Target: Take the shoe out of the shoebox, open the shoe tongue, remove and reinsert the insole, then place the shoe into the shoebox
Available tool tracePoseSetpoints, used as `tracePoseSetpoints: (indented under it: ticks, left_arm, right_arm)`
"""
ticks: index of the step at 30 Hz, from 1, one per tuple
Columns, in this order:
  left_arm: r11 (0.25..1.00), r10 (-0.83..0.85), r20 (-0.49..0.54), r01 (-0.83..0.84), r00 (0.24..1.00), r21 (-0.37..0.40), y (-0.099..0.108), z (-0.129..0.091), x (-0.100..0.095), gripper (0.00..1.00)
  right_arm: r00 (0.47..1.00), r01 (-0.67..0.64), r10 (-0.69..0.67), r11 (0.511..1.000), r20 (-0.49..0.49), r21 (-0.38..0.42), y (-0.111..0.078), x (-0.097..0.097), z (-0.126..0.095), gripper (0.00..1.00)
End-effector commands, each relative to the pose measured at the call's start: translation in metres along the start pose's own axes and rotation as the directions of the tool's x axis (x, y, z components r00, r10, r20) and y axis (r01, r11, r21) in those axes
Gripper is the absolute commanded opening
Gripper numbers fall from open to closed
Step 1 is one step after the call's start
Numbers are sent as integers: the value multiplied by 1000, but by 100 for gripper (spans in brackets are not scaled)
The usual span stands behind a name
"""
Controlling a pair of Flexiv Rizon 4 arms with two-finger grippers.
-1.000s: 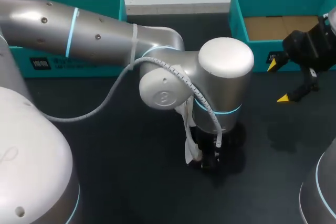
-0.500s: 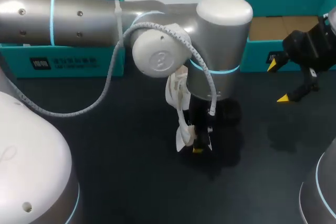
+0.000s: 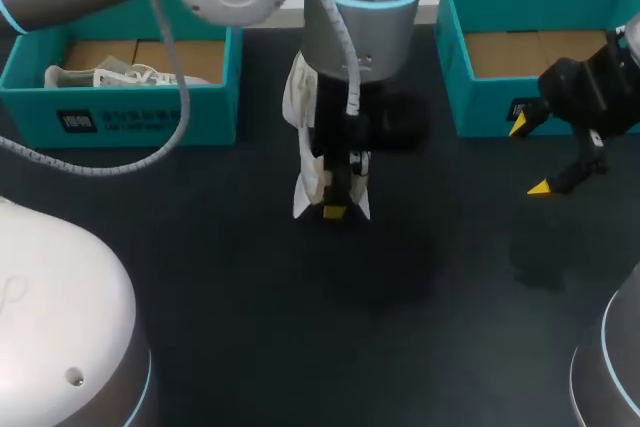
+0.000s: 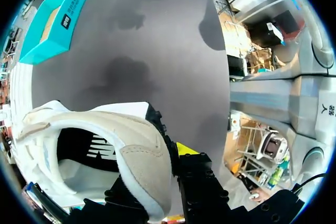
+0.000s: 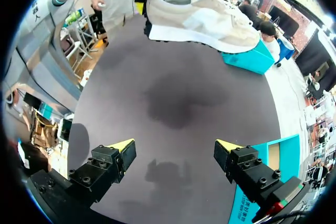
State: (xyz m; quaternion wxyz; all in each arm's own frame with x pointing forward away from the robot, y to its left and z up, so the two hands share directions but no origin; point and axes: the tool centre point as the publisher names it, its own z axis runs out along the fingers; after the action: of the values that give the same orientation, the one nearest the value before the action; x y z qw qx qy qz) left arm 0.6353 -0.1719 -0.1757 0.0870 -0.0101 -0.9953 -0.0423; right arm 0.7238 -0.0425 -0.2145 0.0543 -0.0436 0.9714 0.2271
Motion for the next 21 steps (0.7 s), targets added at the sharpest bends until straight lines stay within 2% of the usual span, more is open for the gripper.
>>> tracePoseSetpoints:
  ticks: [1,10,11,13,15,16,21]
  left_arm:
    - [1000,1,4,-1,1000,18,19,-12,1,0]
    - [1000,1,4,-1,1000,18,19,-12,1,0]
    - [999,39,-16,-38,999,21,27,-13,-5,0]
    - [996,90,31,-90,995,-6,52,-13,-19,0]
    - [987,159,5,-159,987,-18,71,-15,-32,0]
    - [987,158,37,-157,987,-38,84,-17,-43,0]
    - [963,263,7,-262,965,-70,132,-22,-85,0]
  right_arm:
    - [1000,-1,1,1000,0,3,0,0,1,100]
    - [1000,-1,1,1000,0,3,0,0,1,100]
    - [1000,-1,1,1000,0,3,0,0,1,100]
    - [1000,-1,1,1000,0,3,0,0,1,100]
    - [1000,-1,1,1000,0,3,0,0,1,100]
    - [1000,-1,1,1000,0,3,0,0,1,100]
    - [1000,-1,1,1000,0,3,0,0,1,100]
